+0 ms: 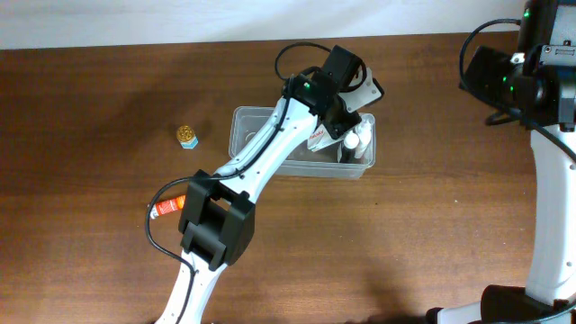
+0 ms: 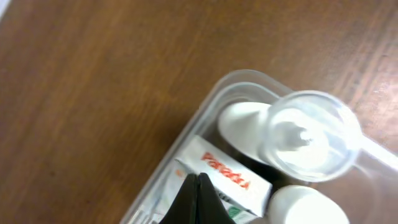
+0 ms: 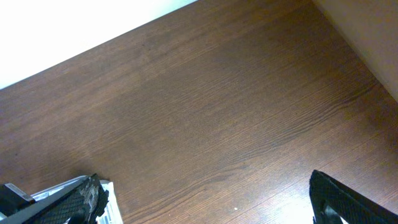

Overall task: Pack container
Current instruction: 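Lower the Panadol box into the container next to the bottles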

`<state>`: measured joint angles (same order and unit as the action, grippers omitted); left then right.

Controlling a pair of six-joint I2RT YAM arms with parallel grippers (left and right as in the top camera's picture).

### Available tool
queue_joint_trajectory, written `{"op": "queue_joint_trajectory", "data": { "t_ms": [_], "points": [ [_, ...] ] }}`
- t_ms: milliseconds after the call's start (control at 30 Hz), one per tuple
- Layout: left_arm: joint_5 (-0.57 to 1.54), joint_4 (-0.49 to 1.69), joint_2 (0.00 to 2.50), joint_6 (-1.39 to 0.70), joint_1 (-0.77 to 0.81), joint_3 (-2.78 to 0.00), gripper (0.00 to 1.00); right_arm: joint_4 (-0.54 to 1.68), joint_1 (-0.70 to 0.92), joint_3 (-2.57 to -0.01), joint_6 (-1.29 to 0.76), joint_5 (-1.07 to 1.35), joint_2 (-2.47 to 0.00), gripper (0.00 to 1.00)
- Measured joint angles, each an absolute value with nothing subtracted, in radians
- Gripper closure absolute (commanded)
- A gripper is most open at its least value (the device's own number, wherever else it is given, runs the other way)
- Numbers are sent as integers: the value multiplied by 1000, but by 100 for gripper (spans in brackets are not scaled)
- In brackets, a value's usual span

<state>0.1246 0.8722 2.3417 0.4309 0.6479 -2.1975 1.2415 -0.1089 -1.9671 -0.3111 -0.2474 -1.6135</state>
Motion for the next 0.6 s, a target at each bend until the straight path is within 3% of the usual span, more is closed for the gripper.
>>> {"op": "queue_joint_trajectory", "data": {
  "t_ms": [600],
  "points": [
    [154,891,2347,424,667,-2197,99,1242,-109,-1967,-311,-247,-1613,2]
  ]
}}
